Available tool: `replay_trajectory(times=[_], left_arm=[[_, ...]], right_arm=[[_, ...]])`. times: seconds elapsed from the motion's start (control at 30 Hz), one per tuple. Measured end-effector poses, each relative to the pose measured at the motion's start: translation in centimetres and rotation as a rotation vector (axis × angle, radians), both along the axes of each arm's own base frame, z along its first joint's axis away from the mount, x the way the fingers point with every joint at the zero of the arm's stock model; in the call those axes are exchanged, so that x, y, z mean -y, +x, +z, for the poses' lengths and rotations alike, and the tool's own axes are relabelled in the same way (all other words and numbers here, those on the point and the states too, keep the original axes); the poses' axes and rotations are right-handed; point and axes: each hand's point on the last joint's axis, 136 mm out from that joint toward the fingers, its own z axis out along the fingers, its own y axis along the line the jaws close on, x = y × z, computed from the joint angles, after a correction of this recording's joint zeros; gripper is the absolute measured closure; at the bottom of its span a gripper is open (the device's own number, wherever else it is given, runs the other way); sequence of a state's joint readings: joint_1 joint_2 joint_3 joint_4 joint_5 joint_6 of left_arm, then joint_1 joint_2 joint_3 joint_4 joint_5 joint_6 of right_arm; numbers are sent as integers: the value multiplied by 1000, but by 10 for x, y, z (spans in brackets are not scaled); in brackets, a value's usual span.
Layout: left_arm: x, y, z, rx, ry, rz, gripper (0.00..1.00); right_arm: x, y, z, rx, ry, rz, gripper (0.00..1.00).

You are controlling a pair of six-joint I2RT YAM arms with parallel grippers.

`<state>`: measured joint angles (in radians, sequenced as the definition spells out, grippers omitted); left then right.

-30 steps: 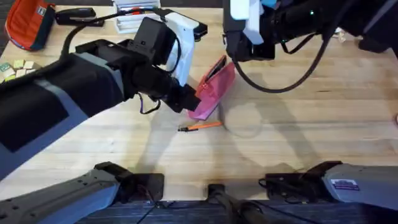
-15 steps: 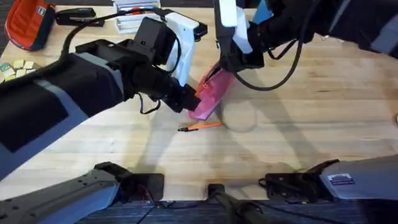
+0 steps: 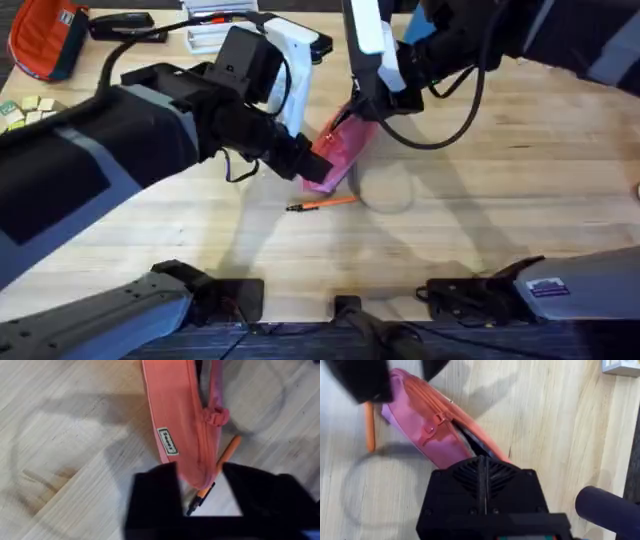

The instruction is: Unzip the bag, pick up the pens from the table one at a time and place them inside, then zip the bag closed.

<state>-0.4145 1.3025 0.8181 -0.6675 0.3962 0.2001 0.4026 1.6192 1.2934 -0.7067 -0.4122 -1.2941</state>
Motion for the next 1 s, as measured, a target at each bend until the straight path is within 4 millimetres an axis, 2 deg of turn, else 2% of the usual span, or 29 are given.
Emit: replay_trajectory(times=[0.1, 0.13, 0.3, 0.4, 0.67, 1.0], left_arm=[[0, 1, 0, 0, -2, 4, 58], [0, 1, 0, 0, -2, 5, 18], [1, 2, 2, 6, -5, 5, 6], [1, 3, 12, 36, -18, 7, 6], [-14, -10, 77, 233, -66, 33, 6], [-43, -32, 133, 477, -78, 106, 7]], right_arm=[[0, 0, 0, 1, 0, 1, 971], [0, 0, 0, 2, 0, 1, 971], [0, 0, 0, 2, 1, 1, 971], [0, 0, 0, 2, 1, 1, 971], [0, 0, 0, 3, 1, 2, 971], [0, 0, 0, 47, -15, 67, 971]])
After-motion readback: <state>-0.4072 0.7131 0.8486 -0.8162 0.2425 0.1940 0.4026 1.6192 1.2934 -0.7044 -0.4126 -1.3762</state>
